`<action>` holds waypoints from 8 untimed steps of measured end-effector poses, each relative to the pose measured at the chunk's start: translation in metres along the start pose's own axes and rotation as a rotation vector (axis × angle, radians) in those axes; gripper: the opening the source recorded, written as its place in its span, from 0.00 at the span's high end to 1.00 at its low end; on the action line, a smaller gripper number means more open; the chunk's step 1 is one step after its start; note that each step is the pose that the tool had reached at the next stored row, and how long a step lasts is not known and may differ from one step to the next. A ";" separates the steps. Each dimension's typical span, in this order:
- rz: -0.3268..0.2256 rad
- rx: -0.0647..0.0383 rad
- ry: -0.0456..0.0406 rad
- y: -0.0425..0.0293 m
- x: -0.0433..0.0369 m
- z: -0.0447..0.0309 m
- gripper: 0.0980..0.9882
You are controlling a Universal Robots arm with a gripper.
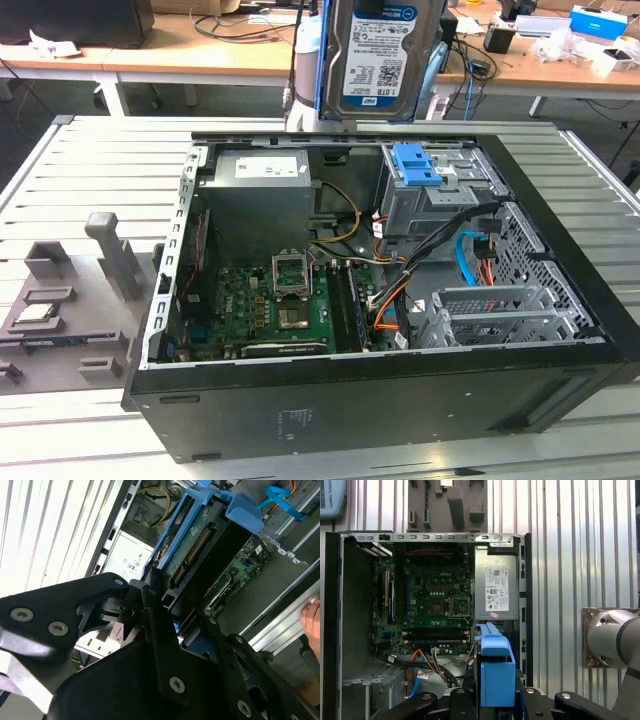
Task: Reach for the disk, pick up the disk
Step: 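Pick up the disk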
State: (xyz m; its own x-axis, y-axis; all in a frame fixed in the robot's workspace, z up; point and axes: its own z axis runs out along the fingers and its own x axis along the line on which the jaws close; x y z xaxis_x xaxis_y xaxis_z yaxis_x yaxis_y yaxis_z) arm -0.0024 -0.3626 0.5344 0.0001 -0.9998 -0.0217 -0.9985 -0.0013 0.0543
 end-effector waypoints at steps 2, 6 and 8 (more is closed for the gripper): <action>0.000 0.000 -0.0002 -0.0065 -0.0001 -0.0003 0.70; 0.000 -0.001 0.0001 -0.0217 -0.0005 -0.0012 0.70; 0.000 -0.002 0.0002 -0.0271 -0.0005 -0.0007 0.70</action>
State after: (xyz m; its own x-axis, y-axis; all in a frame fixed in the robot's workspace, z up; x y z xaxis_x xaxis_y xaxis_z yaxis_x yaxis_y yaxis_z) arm 0.0246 -0.3620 0.5337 0.0001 -0.9998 -0.0215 -0.9984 -0.0013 0.0559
